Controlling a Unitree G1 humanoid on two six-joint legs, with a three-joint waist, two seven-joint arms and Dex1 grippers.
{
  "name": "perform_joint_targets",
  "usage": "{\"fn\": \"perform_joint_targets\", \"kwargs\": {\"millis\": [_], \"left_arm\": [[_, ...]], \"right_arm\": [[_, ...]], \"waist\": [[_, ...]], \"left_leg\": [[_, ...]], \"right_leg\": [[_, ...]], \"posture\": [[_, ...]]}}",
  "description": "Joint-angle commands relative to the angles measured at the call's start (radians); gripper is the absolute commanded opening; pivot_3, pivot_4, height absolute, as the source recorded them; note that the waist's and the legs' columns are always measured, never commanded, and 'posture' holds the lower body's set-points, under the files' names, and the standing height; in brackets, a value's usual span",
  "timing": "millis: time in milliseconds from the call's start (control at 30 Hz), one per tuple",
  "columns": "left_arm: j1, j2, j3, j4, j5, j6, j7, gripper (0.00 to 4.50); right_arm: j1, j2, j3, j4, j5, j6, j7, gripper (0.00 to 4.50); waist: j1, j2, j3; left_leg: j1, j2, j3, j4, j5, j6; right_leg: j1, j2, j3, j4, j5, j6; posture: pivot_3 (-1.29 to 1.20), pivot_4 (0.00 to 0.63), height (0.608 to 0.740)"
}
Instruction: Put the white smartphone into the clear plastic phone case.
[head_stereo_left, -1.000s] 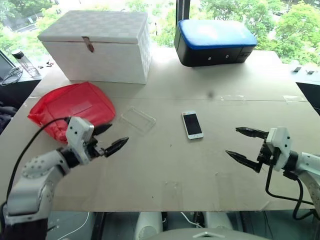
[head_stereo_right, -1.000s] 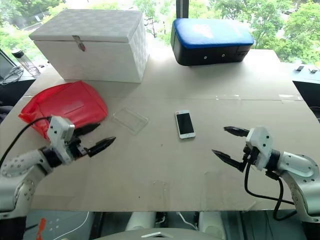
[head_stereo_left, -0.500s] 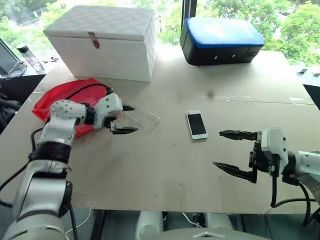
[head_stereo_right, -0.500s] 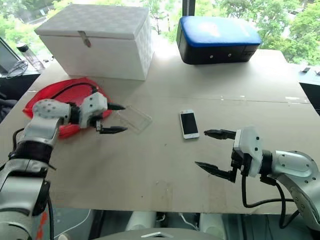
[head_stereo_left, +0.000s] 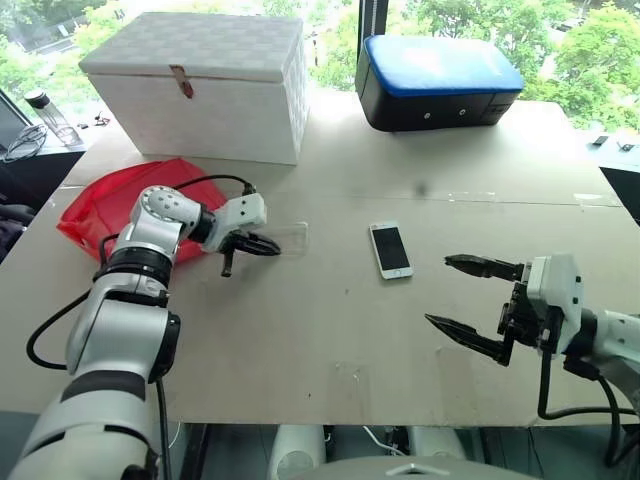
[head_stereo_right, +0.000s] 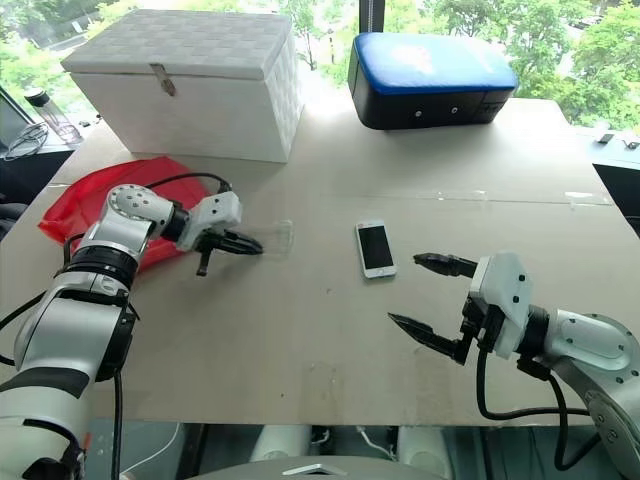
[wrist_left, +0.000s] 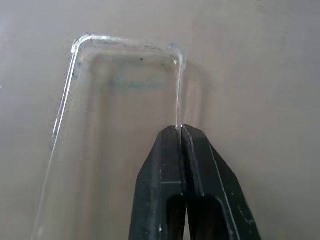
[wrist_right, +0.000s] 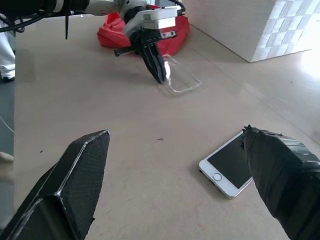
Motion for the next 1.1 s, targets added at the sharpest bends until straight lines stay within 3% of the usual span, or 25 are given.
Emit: {"fn": "perform_joint_targets", "kwargs": {"millis": [33,200,367,467,800,1100], "left_arm": [[0.155,0.000,0.074,-0.413,-0.150,0.306,0.004,0.05],[0.443,0.026,0.058,-0.999,-0.156,0.620,0.179,0.05],[0.521,-0.015,-0.015,-1.188,-0.129,0.706,0.300,0.05],[0.494,-0.051,-0.083,-1.181,-0.081,0.669,0.353,0.05],[0.346,-0.135,-0.275,-1.130,-0.038,0.798,0.353,0.05],[0.201,-0.232,-0.335,-0.962,-0.032,0.828,0.339,0.05]], "right_arm": [[0.012,0.006,-0.007,-0.047,-0.039,0.007,-0.061,4.50],[-0.019,-0.008,0.029,-0.048,0.040,0.153,-0.129,4.50],[-0.129,-0.030,0.104,0.004,-0.025,0.266,-0.211,4.50],[-0.169,-0.017,0.127,0.046,-0.042,0.267,-0.212,4.50],[-0.186,0.031,0.169,0.066,-0.080,0.269,-0.222,4.50],[-0.125,-0.010,0.120,0.014,-0.075,0.291,-0.202,4.50]], "waist": [[-0.002,0.000,0.000],[-0.011,0.000,0.000],[-0.010,0.000,0.000],[-0.002,0.000,0.000],[0.008,0.000,0.000],[0.005,0.000,0.000]], "left_leg": [[0.000,0.000,0.000,0.000,0.000,0.000],[-0.001,-0.002,-0.005,0.003,0.002,-0.003],[0.001,-0.002,-0.008,0.004,-0.001,0.001],[0.001,-0.003,-0.008,0.004,-0.001,0.001],[0.000,-0.007,-0.009,0.005,0.001,-0.002],[0.000,-0.009,-0.011,0.006,0.000,0.000]], "right_leg": [[0.000,0.000,0.000,0.000,0.000,0.000],[0.001,-0.002,0.004,0.003,-0.001,0.002],[0.003,-0.001,0.002,0.004,-0.002,0.002],[0.004,-0.001,0.001,0.004,-0.003,-0.001],[0.004,-0.002,0.002,0.004,-0.002,0.003],[0.005,-0.002,0.005,0.004,-0.003,0.004]], "posture": [[0.00,0.150,0.734],[0.00,0.150,0.734],[0.00,0.150,0.734],[0.00,0.150,0.734],[0.00,0.150,0.734],[0.00,0.150,0.734]]}}
